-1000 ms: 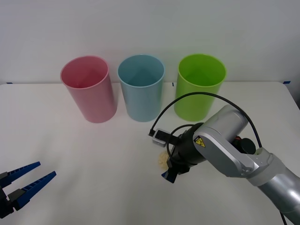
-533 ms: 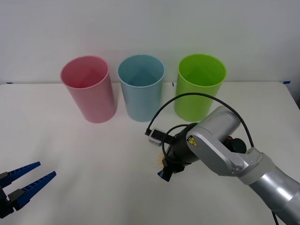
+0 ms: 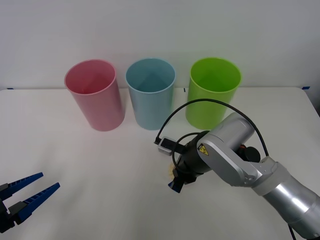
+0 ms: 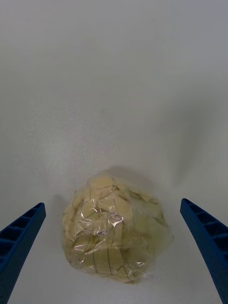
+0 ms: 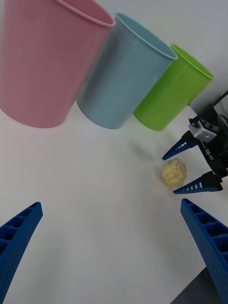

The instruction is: Put cans in the blue bin and PET bottles in the pink bin and trash in the green bin.

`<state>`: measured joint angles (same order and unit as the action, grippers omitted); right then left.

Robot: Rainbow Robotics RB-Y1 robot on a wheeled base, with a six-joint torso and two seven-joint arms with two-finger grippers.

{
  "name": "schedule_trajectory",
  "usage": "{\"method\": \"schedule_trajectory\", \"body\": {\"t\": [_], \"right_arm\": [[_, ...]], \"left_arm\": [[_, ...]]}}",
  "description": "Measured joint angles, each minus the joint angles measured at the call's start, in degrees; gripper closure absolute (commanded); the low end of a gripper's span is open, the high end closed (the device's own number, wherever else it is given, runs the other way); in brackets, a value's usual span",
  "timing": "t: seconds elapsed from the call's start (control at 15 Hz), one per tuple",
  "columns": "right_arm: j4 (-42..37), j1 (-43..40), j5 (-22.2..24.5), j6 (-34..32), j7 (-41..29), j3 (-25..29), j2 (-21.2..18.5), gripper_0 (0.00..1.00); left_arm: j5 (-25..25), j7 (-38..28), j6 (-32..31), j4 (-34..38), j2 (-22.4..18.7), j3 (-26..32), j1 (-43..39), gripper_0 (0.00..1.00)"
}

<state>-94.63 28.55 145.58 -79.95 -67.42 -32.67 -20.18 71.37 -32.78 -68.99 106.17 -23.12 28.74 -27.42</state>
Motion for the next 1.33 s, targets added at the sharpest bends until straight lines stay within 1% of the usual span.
{"method": "schedule_trajectory", "body": {"t": [0.07,0.13,0.2,0.33,1.0,1.13,1.27,1.33], "right_arm": [[0.0,0.0,0.1,0.0,0.0,0.0,-0.1,0.83],[0.0,-0.1,0.3,0.0,0.1,-0.1,-0.1,0.93],[0.0,-0.1,0.7,0.0,0.0,-0.3,-0.2,0.96],[0.1,-0.1,0.9,0.0,0.0,-0.6,-0.4,1.00],[-0.1,-0.1,1.4,0.3,-0.4,-1.4,-0.6,1.00],[-3.1,-0.1,1.2,0.3,-1.3,-1.4,-1.5,1.00],[-9.0,-1.1,0.7,0.3,-3.2,-1.2,-3.8,1.00],[-12.9,-2.4,0.3,0.3,-3.8,-0.2,-5.0,1.00]], "left_arm": [[0.0,0.0,0.0,0.0,0.0,0.0,0.0,0.00],[0.0,0.0,0.0,0.0,0.0,0.0,0.0,0.00],[0.0,0.0,0.0,0.0,0.0,0.0,0.0,0.00],[0.0,0.0,0.0,0.0,0.0,0.0,0.0,0.00],[0.0,0.0,0.0,0.0,0.0,0.0,0.0,0.00],[0.0,0.0,0.0,0.0,0.0,0.0,0.0,0.00],[0.0,0.0,0.0,0.0,0.0,0.0,0.0,0.00],[0.0,0.0,0.0,0.0,0.0,0.0,0.0,0.00]]}}
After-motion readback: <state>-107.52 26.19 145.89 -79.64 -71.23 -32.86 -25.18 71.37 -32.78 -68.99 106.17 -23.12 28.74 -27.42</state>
